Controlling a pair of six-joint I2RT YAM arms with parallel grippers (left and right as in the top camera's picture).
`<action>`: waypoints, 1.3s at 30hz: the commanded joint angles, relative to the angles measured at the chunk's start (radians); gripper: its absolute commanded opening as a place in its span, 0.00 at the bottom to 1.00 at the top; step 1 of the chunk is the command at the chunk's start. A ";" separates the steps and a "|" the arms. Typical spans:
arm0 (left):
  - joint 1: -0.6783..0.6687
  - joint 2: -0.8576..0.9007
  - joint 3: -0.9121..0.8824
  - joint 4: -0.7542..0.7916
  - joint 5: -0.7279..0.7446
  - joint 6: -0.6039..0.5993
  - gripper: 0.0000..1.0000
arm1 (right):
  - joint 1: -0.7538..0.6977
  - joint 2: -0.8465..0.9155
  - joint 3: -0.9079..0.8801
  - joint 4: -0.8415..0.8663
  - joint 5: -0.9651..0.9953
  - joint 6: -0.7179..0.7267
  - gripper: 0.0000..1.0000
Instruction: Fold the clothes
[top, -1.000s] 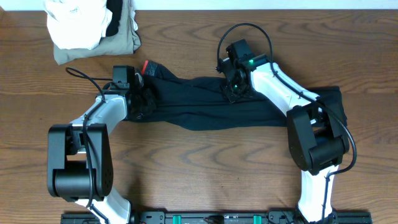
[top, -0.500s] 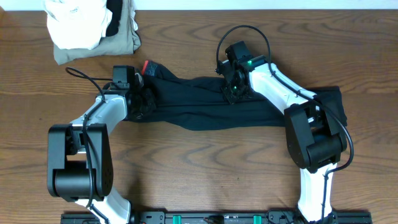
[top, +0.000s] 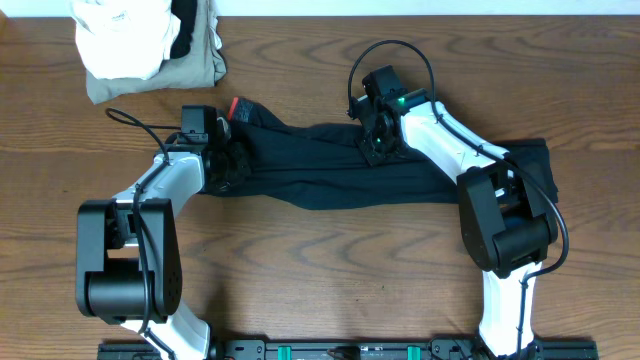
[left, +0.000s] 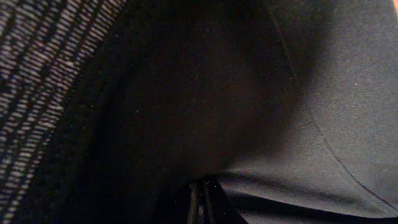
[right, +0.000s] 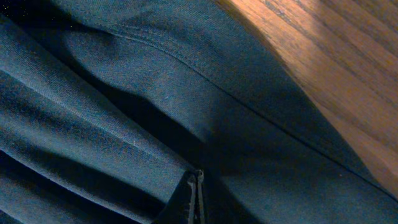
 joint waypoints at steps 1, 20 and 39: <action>0.013 0.008 -0.002 -0.013 -0.050 -0.010 0.07 | 0.008 0.017 0.005 0.003 0.033 0.014 0.01; 0.013 0.008 -0.002 -0.013 -0.051 -0.010 0.08 | 0.007 0.015 0.084 0.007 0.110 0.069 0.01; 0.013 0.008 -0.002 -0.013 -0.051 -0.009 0.08 | -0.034 0.017 0.079 -0.006 0.198 0.084 0.01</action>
